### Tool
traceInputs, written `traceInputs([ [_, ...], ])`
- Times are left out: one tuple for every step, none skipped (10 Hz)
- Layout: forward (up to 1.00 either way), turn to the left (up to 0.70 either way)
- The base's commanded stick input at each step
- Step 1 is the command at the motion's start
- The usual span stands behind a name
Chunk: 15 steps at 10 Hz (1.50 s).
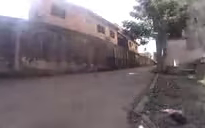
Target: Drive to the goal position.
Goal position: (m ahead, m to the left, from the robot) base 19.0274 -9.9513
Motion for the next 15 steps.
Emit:
traceInputs([
  [1.0, 0.0],
  [1.0, 0.0],
  [1.0, 0.0],
  [1.0, 0.0],
  [1.0, 0.0],
  [1.0, 0.0],
  [1.0, 0.0],
  [1.0, 0.0],
  [1.0, 0.0],
  [1.0, 0.0],
  [1.0, 0.0],
  [1.0, 0.0],
  [1.0, 0.0],
  [1.0, 0.0],
  [1.0, 0.0],
])
